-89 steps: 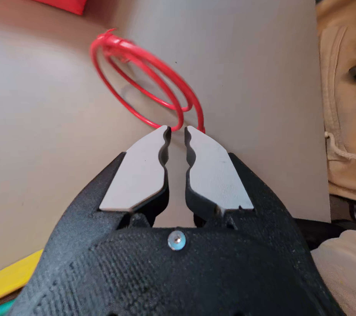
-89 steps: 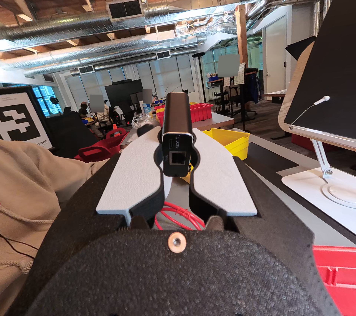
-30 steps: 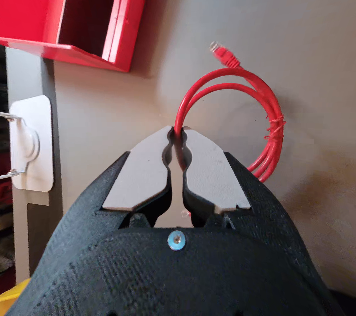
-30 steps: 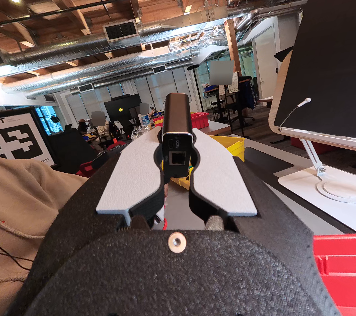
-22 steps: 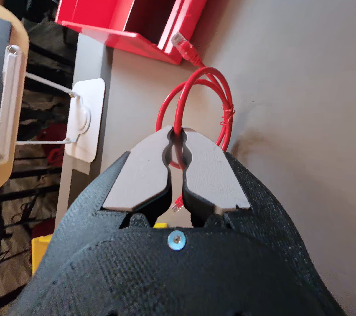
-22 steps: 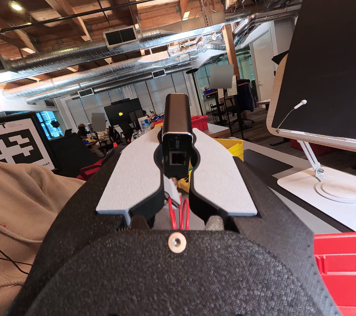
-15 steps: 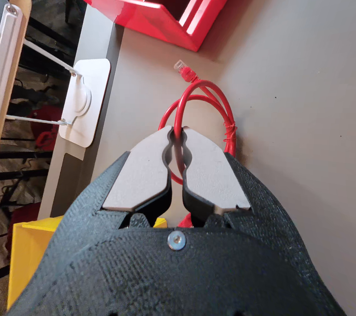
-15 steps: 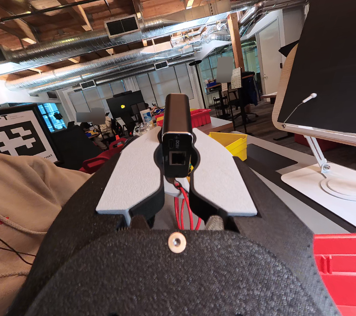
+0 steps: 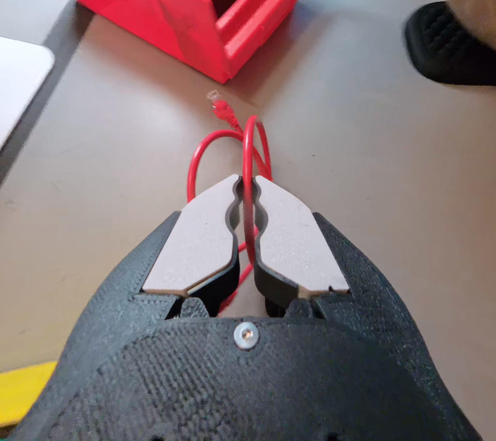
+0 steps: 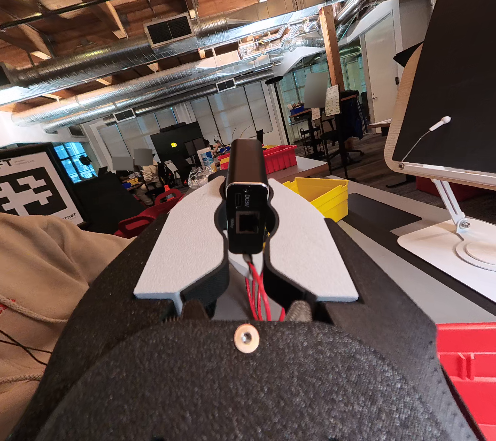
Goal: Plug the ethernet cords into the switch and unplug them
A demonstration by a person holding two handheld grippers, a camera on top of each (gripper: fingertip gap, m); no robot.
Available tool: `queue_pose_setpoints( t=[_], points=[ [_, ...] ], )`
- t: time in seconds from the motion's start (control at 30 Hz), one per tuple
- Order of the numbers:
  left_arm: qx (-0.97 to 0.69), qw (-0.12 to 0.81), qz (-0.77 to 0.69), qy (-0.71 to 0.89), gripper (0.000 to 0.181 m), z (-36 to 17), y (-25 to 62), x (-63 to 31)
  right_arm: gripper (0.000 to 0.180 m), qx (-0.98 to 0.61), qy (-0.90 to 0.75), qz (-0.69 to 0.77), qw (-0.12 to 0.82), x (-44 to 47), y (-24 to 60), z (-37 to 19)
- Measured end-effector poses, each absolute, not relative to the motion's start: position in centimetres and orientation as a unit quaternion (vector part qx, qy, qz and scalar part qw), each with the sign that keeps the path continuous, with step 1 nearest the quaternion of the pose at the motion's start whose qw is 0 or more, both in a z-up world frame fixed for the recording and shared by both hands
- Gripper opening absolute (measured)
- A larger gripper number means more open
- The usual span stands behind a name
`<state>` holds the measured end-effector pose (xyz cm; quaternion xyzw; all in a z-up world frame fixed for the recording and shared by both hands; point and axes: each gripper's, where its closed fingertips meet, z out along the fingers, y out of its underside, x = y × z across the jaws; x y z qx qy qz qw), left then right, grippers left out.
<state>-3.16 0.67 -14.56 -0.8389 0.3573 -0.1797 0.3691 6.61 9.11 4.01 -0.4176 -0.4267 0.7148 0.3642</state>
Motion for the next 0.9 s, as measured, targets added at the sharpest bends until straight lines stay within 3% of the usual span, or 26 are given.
queue_pose_setpoints(
  t=[0.03,0.37,0.53,0.63,0.73,0.9],
  points=[
    [-0.824,0.361,-0.209,0.384,0.005,-14.4,-0.3,-2.4,0.024,-0.418,-0.427,0.715,0.363,6.6,9.1,4.0],
    [-0.691,0.307,-0.36,0.547,0.005,-10.4,-9.4,1.0,0.024,-0.416,-0.429,0.716,0.361,6.5,8.9,3.9],
    [-0.722,0.225,-0.361,0.546,0.005,-14.1,-9.4,2.0,0.024,-0.418,-0.429,0.718,0.354,6.2,8.8,3.7],
    [-0.76,0.27,-0.284,0.519,0.015,-16.5,-5.1,3.0,0.024,-0.416,-0.436,0.714,0.357,6.1,8.6,3.6],
    [-0.775,0.353,-0.222,0.474,0.029,-15.1,-1.6,2.5,0.024,-0.415,-0.438,0.711,0.361,6.2,8.6,3.7],
    [-0.84,0.394,-0.127,0.352,0.026,-11.6,0.3,-3.4,0.023,-0.415,-0.429,0.713,0.367,6.8,9.1,4.0]
  ],
)
